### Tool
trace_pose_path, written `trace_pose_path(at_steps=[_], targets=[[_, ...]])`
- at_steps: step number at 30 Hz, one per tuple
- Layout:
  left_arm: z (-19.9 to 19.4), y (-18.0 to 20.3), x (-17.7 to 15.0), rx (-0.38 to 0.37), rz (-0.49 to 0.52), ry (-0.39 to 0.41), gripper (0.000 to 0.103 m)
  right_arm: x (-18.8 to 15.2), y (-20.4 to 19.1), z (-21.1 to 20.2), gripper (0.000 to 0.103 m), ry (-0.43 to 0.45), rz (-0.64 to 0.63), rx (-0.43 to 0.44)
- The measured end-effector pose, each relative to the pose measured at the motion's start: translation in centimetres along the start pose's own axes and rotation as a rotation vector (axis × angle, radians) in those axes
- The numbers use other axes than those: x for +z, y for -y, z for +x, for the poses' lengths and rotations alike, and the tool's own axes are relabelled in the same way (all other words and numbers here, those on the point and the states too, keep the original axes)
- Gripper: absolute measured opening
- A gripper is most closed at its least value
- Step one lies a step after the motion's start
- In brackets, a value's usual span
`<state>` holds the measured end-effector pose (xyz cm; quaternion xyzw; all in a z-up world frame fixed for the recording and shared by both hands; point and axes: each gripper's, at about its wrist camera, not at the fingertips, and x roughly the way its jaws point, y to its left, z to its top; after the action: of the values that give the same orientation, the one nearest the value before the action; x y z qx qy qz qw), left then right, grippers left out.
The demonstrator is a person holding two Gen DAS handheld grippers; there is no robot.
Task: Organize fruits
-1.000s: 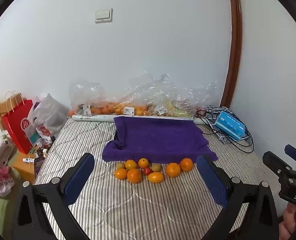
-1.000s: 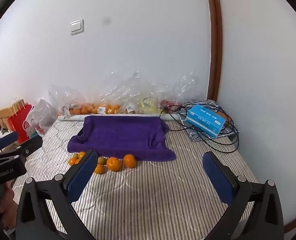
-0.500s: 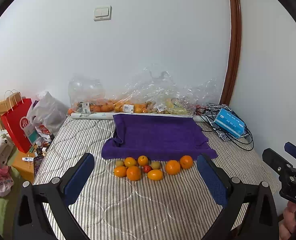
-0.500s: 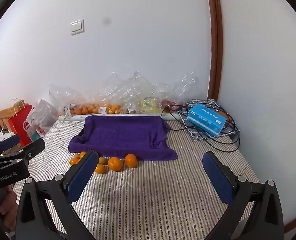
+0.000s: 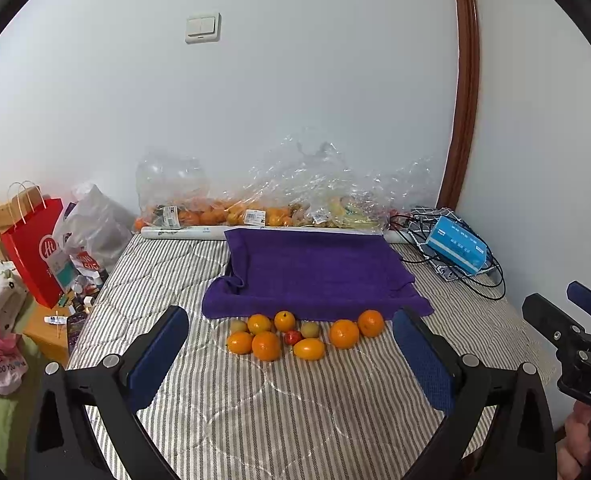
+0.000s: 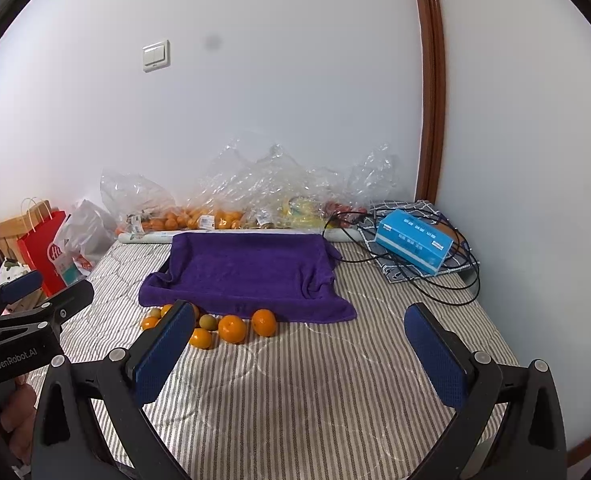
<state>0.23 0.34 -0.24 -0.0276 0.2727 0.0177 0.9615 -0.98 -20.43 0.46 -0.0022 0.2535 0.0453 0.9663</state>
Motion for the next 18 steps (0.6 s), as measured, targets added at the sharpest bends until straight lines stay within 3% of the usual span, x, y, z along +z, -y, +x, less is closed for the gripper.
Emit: trace_pose_path(at_steps=[18], targets=[[-0.15, -0.37, -0.22, -0.003, -0.004, 0.003, 0.103, -0.1, -0.29, -0.18, 0.103, 0.007, -0.01, -0.002]])
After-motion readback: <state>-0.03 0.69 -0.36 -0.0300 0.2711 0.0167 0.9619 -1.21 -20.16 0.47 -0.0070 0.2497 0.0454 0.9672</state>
